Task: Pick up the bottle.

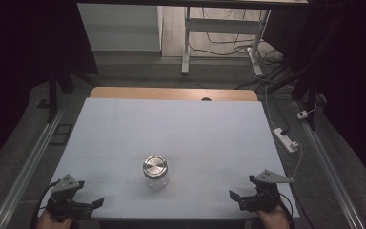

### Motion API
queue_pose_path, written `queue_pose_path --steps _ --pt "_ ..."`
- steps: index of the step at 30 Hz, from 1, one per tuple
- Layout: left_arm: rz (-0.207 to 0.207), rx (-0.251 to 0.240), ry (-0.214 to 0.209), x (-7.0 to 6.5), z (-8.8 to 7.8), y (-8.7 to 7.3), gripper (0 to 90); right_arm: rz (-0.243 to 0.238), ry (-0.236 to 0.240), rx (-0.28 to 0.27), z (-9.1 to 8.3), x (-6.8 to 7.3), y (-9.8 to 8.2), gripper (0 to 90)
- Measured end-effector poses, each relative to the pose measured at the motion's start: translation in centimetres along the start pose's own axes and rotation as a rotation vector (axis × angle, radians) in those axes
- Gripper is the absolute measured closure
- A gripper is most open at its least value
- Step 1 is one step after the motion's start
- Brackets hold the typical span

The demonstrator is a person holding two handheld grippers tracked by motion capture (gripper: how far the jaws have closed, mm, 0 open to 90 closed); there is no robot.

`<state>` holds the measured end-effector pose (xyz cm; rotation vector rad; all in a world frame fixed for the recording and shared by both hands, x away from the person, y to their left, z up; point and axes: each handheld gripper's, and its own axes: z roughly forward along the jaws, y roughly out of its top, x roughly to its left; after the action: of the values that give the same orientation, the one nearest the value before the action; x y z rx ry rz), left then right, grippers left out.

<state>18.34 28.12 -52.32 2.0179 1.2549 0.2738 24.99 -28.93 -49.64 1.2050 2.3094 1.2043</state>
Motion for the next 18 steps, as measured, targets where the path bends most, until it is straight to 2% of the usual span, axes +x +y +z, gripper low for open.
queue_pose_path --steps 7,10,13,18 --pt "-0.002 -0.006 -0.002 -0.01 -0.07 -0.07 0.0 -0.025 0.016 0.022 0.22 0.2 0.09 0.0" --pt "-0.008 -0.004 0.006 0.0 -0.07 -0.07 0.0 -0.035 0.021 0.031 0.31 0.24 0.12 0.0" --pt "-0.018 0.004 0.032 -0.04 -0.03 -0.04 0.0 -0.036 0.022 0.036 0.35 0.26 0.12 0.0" --pt "-0.008 0.006 0.033 -0.18 0.0 0.0 0.0 -0.04 0.029 0.038 0.36 0.24 0.1 0.0"
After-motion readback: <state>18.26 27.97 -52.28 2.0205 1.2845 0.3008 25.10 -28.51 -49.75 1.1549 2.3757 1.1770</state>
